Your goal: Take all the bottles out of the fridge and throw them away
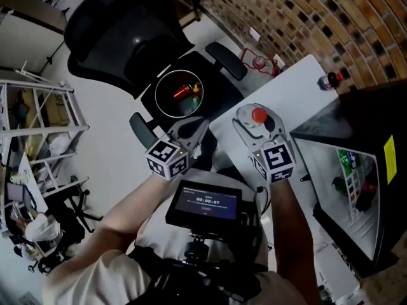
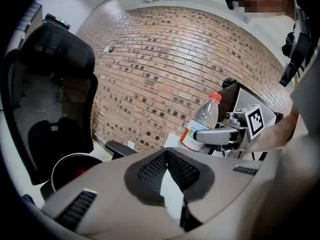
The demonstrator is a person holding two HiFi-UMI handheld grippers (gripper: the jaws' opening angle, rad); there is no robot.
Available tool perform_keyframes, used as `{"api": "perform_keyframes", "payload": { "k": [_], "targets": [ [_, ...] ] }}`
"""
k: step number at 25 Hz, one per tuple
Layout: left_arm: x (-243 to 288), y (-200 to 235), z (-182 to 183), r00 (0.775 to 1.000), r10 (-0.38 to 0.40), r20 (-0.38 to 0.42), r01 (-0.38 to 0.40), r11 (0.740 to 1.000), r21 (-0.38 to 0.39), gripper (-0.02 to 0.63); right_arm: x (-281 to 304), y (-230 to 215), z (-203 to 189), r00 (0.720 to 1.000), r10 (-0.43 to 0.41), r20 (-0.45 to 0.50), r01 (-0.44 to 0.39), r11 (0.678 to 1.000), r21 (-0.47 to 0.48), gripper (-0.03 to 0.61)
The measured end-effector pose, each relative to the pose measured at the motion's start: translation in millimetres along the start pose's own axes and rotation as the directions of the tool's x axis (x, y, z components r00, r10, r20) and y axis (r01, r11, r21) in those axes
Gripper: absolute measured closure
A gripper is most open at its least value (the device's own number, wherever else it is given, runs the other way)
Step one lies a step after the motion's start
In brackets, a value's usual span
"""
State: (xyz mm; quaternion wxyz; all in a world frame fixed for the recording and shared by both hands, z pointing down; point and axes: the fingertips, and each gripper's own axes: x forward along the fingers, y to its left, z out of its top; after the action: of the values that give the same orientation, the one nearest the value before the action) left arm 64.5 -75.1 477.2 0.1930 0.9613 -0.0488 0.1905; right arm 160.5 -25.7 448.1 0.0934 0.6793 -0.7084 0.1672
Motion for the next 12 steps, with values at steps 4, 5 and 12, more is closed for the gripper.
{"api": "perform_keyframes", "payload": {
  "k": [4, 5, 12],
  "targets": [
    [-25.6, 42.0, -9.1, 0.996, 0.084, 0.006, -0.083, 0.995, -0.060, 0.614, 66.3, 21.2, 7.5, 0.993, 0.105, -0.048, -0.106, 0.994, -0.022, 0.288],
    [-33.2, 51.5, -11.5, 0.994, 0.106, 0.006, -0.105, 0.992, -0.075, 0.614, 84.0, 27.2, 10.3, 0.990, 0.130, -0.058, -0.132, 0.991, -0.021, 0.288],
    [-89.8, 118.3, -27.1, 0.966, 0.260, 0.009, -0.255, 0.953, -0.161, 0.614, 212.2, 76.7, 3.6, 0.946, 0.291, -0.140, -0.287, 0.957, 0.046, 0.288]
  ]
}}
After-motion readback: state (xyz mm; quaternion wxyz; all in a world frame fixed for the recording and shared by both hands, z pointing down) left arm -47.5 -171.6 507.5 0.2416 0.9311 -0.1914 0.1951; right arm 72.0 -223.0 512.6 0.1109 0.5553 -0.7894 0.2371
